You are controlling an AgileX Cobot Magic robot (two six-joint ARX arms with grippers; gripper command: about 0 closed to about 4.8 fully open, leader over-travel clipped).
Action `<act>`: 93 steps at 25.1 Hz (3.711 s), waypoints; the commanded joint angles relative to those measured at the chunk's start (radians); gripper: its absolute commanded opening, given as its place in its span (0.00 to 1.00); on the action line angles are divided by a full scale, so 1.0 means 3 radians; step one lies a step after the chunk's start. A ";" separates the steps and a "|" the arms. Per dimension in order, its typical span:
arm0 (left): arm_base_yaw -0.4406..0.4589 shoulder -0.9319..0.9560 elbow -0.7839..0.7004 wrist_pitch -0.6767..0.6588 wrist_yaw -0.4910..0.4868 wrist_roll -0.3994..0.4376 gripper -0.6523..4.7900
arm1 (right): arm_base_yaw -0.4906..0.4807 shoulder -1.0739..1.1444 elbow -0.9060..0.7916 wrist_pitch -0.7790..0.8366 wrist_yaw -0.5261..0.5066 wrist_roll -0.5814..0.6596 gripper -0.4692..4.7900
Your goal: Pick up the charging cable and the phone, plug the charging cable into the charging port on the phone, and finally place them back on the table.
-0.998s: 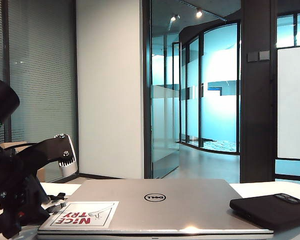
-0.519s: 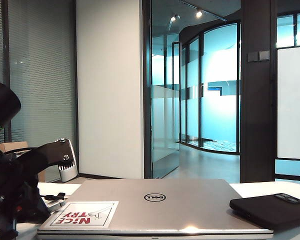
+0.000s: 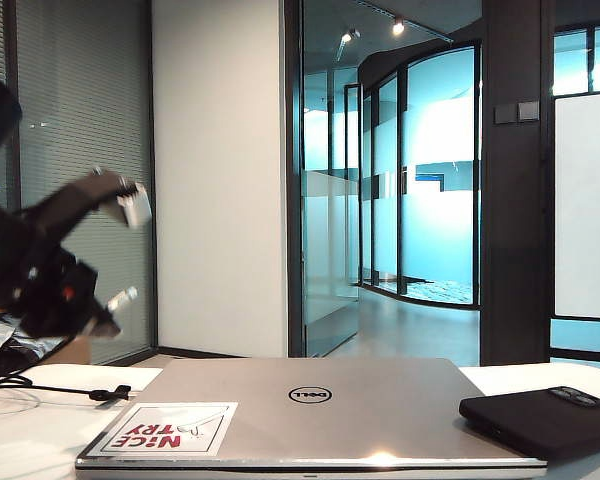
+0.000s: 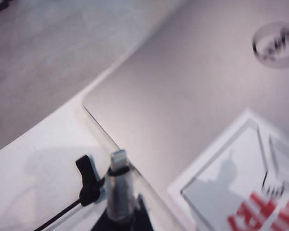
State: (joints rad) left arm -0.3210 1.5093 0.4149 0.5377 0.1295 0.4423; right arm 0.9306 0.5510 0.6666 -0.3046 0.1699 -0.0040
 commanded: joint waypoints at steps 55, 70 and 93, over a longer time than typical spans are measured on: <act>-0.1453 -0.0946 0.0009 -0.0020 0.0009 -0.2462 0.11 | -0.2317 0.0042 -0.1479 0.0148 -0.1097 0.3768 0.88; -0.1453 -0.0946 0.0009 -0.0252 0.0009 -0.2345 0.11 | -0.2916 0.0047 -0.1820 0.0528 -0.1462 0.3765 0.88; -0.1453 -0.0946 0.0009 -0.0242 0.0009 -0.2346 0.11 | -0.2965 0.1644 -0.1812 0.2068 -0.1625 0.3769 0.88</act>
State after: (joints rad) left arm -0.7574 1.2285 0.4145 0.4519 0.1299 -0.2626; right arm 0.0402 1.0248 0.1181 0.2634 -0.3126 1.1259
